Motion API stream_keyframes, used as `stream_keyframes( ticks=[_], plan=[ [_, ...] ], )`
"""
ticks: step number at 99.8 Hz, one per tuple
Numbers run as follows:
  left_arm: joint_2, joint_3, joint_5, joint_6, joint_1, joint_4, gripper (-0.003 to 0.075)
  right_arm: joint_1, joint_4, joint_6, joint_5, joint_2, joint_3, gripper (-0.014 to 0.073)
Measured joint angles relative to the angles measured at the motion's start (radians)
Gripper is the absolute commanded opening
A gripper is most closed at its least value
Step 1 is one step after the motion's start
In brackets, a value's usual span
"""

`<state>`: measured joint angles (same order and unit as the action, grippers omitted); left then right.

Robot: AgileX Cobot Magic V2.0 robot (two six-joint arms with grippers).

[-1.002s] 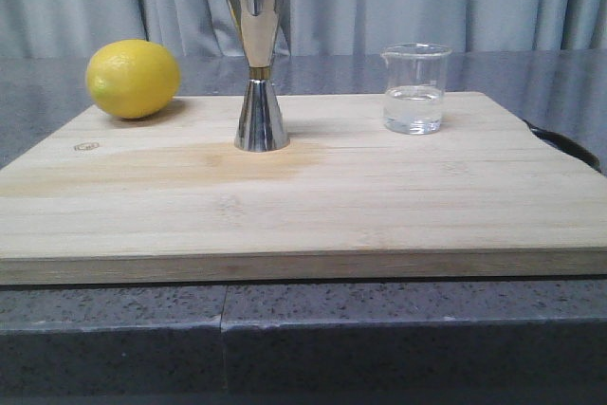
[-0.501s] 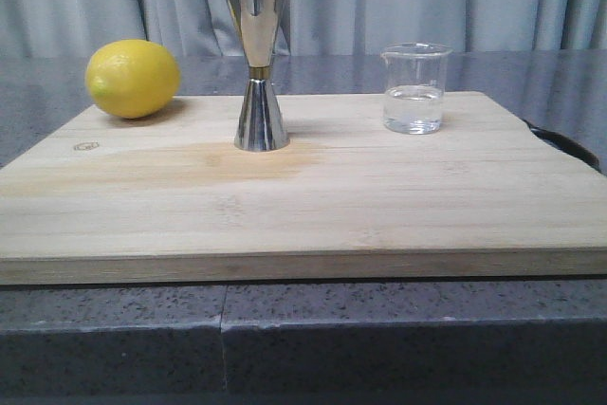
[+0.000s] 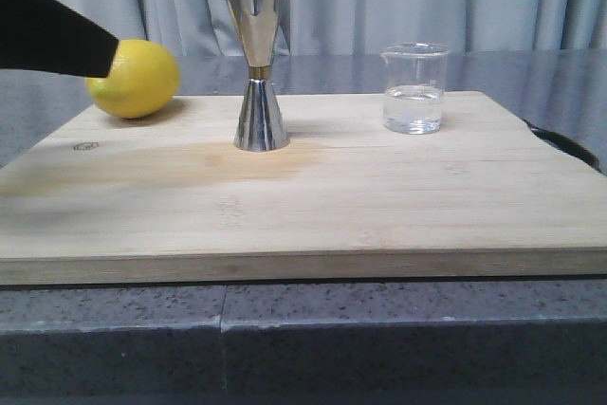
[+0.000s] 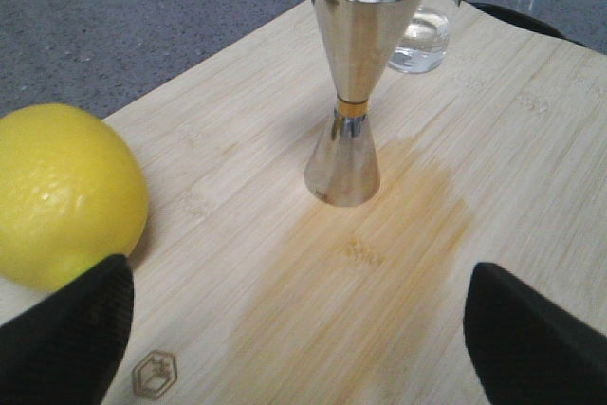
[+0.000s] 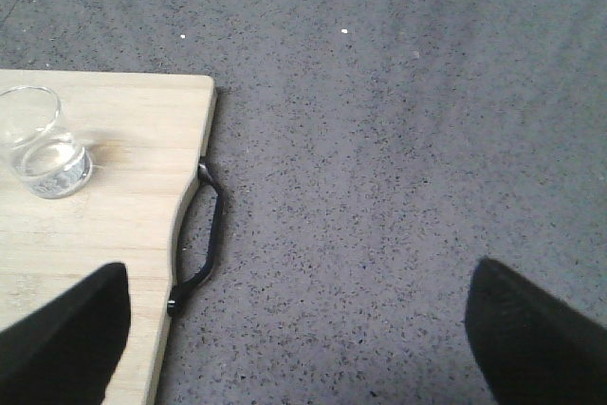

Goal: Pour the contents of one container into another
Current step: 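Reach the left gripper to the silver jigger and grasp its waist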

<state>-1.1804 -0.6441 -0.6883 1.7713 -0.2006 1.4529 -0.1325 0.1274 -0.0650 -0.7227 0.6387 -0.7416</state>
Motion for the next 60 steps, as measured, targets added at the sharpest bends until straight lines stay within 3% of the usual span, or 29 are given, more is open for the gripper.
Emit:
stream_keyframes(
  ticks=[25, 60],
  plan=[
    [-0.216, -0.002, -0.182, 0.307, -0.010, 0.250, 0.0638, 0.000, 0.000, 0.000, 0.006, 0.000, 0.000, 0.0627],
    [-0.453, -0.114, -0.433, 0.429, -0.010, 0.319, 0.0638, 0.000, 0.000, 0.000, 0.006, 0.000, 0.000, 0.0627]
  ],
)
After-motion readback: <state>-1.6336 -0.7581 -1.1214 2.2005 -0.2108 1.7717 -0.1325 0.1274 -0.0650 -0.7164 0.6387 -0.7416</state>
